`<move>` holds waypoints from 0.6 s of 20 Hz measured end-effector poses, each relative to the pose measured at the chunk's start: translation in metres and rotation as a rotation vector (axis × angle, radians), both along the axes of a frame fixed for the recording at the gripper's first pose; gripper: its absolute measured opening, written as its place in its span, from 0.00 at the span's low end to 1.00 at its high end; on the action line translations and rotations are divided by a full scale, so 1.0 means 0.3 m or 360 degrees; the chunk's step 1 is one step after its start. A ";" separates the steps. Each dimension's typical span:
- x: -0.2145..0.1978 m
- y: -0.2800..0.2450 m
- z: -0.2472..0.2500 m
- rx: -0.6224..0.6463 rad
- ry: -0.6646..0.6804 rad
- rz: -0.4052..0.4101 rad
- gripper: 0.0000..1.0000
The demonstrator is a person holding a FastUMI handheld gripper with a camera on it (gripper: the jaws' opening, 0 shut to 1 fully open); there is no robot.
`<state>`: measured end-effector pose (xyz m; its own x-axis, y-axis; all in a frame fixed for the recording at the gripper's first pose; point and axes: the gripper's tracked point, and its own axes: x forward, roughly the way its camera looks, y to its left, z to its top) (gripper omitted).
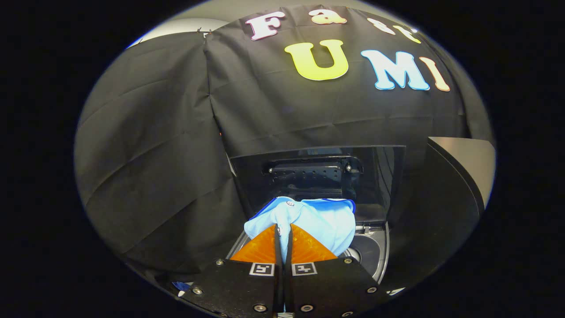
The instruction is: Put the clothes into the washing machine and then close the washing machine lid.
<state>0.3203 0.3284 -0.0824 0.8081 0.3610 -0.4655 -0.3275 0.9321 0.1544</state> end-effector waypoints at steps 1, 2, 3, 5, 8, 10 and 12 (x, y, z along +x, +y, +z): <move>0.013 0.000 -0.030 -0.0005 0.0014 -0.0016 0.00; 0.024 -0.002 -0.055 -0.0009 0.0028 -0.0039 0.00; 0.032 -0.005 -0.085 -0.0012 0.0045 -0.0058 0.00; 0.045 -0.010 -0.145 -0.0018 0.0089 -0.0103 0.02; 0.048 -0.010 -0.233 -0.0052 0.0182 -0.0144 0.04; 0.046 -0.009 -0.288 -0.0069 0.0232 -0.0168 0.06; 0.029 -0.009 -0.333 -0.0094 0.0277 -0.0186 0.07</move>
<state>0.3291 0.3259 -0.1824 0.7485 0.2373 -0.6192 -0.1896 0.9714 0.1431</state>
